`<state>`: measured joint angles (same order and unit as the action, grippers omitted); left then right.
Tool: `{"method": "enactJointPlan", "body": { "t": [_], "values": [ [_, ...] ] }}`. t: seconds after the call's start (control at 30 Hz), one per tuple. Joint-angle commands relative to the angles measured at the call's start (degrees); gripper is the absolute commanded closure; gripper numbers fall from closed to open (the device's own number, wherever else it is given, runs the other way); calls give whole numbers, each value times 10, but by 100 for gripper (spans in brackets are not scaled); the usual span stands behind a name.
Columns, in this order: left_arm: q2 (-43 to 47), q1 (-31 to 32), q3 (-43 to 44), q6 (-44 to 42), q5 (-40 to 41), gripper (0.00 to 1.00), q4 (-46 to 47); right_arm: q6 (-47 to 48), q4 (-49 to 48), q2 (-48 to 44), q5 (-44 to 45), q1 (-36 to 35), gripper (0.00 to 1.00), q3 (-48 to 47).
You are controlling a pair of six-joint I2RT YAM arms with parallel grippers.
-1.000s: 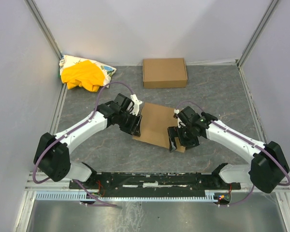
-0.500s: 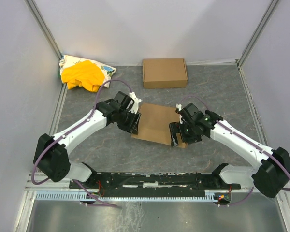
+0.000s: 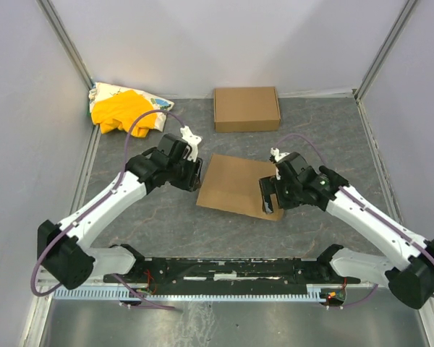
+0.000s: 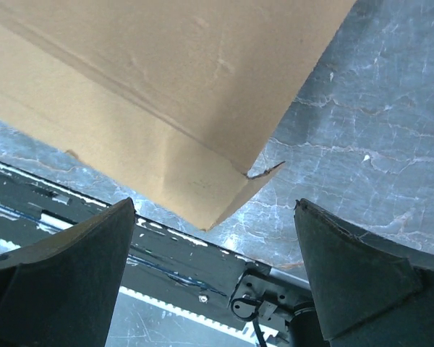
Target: Fold the paper box
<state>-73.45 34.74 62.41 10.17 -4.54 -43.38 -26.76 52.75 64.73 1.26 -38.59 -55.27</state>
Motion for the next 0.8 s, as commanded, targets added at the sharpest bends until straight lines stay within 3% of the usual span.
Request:
{"method": "enactJointPlan", "body": {
  "t": [0.0, 0.2, 0.33, 0.37, 0.47, 0.63, 0.77],
  "values": [
    [65, 2, -10, 32, -15, 48, 98, 53, -60, -86, 4, -20, 1, 2],
    [156, 2, -92, 57, 48, 44, 203, 101, -142, -162, 117, -141, 1, 44],
    [247, 2, -165, 75, 90, 43, 266, 148, -175, -89, 273, -295, 1, 42],
    [265, 2, -177, 76, 105, 43, 275, 163, -186, -66, 362, -359, 1, 38],
    [316, 2, -208, 82, 148, 41, 281, 235, -246, -5, 489, -421, 0, 30],
    [375, 2, -261, 94, 166, 36, 295, 343, -345, 36, 494, -438, 1, 66],
    [380, 2, -262, 105, 158, 35, 297, 367, -364, 59, 472, -441, 1, 77]
  ]
}}
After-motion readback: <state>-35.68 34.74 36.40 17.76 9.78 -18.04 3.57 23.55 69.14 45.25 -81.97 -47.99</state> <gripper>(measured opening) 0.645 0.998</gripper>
